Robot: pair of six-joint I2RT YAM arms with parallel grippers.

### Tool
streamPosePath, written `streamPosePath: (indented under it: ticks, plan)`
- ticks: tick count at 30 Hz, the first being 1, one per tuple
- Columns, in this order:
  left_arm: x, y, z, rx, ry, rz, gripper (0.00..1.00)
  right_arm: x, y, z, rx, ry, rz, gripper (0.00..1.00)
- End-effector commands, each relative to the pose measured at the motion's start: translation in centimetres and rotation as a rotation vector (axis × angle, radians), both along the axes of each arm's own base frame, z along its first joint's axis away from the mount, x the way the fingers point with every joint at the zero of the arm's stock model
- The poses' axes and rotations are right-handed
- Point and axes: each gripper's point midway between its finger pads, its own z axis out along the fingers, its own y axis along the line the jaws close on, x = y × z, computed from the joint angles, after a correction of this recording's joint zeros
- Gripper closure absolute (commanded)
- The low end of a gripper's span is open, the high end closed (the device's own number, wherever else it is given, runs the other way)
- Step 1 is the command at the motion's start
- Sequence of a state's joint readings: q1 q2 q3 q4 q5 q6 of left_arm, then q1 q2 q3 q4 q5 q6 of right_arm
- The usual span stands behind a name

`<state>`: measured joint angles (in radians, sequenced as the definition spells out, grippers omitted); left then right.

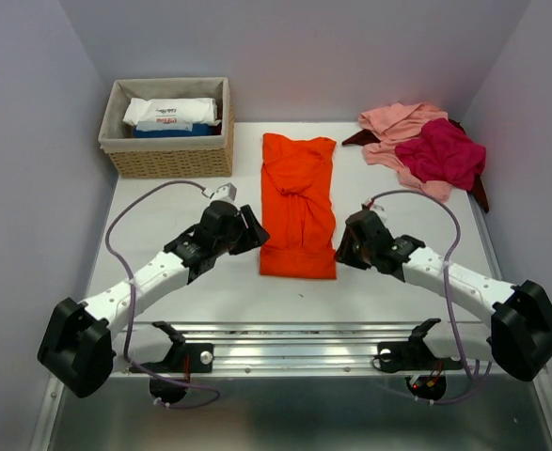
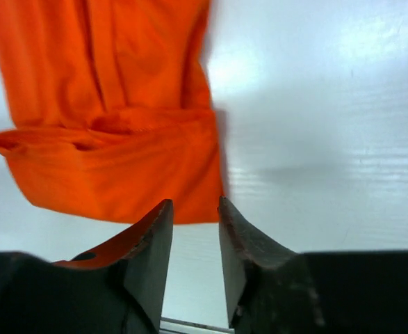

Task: Roll the t-shirts
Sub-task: Roll the T-shirt to the center of the board.

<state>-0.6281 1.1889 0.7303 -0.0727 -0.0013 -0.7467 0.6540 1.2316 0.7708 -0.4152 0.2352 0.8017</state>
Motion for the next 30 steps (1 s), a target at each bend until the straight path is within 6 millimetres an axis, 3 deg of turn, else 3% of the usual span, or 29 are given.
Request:
streamPosePath:
  ticks: [1,2,4,9,17,30]
  plan:
    - [-3.4,1.3,-3.3,0.022,0.108,-0.021,0.30,-4.3,-0.3,-4.1,0.065,0.169,-0.013,0.58]
    - [-4.3,1.3,-4.1,0.002,0.136,-0.030,0.28,-4.1,0.4,-3.5,0.121,0.139,-0.008,0.53]
    - [-4.7,1.1,-4.5,-0.030,0.145,-0.034,0.27,-5.1,0.7,-4.2,0.177,0.167,-0.016,0.50]
    - [-6.1,0.2,-5.9,-0.131,0.199,-0.044,0.30,-5.0,1.6,-4.4,0.236,0.162,-0.017,0.48]
    - [-6.7,0.5,-8.1,-0.135,0.245,-0.008,0.40,-5.1,2.8,-5.7,0.291,0.195,-0.008,0.51]
    - [-6.8,0.8,-10.1,-0.113,0.280,0.011,0.51,-5.1,2.5,-6.8,0.271,0.213,-0.027,0.55]
